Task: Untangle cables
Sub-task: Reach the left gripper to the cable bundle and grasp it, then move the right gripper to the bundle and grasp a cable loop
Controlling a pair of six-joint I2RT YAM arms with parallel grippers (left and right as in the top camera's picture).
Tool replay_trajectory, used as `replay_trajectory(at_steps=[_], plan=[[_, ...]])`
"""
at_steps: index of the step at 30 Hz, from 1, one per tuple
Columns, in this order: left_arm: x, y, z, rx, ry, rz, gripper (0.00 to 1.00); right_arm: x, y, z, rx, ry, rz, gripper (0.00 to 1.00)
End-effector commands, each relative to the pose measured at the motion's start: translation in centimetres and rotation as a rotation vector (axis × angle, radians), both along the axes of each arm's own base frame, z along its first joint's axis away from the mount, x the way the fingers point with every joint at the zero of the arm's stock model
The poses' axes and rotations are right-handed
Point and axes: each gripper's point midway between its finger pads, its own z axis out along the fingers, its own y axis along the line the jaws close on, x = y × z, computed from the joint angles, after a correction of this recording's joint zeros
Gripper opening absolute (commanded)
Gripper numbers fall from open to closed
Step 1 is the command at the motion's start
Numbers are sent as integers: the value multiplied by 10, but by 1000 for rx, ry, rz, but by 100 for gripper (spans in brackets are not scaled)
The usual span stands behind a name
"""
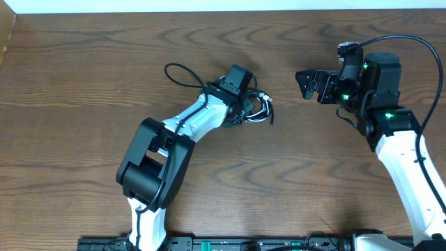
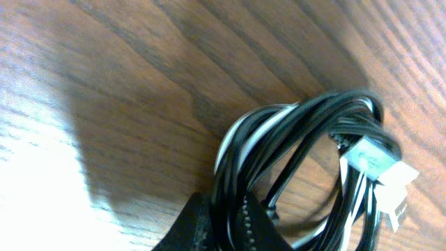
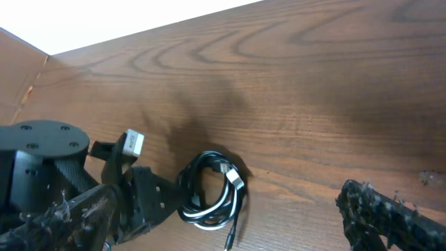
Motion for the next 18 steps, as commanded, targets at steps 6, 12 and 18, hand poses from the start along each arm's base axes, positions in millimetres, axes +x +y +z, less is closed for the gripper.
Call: replay_trajectory(at_steps=[6,12,18], plan=[[0,-15,11,68,-114,-209,7,4,4,5,-5,-14,-3,99],[6,-34,83,-26,-283,-334,7,4,6,-4,69,59,-47,71],[-3,-55,122,-170,-335,-396,8,6,28,-5,211,104,22,40]])
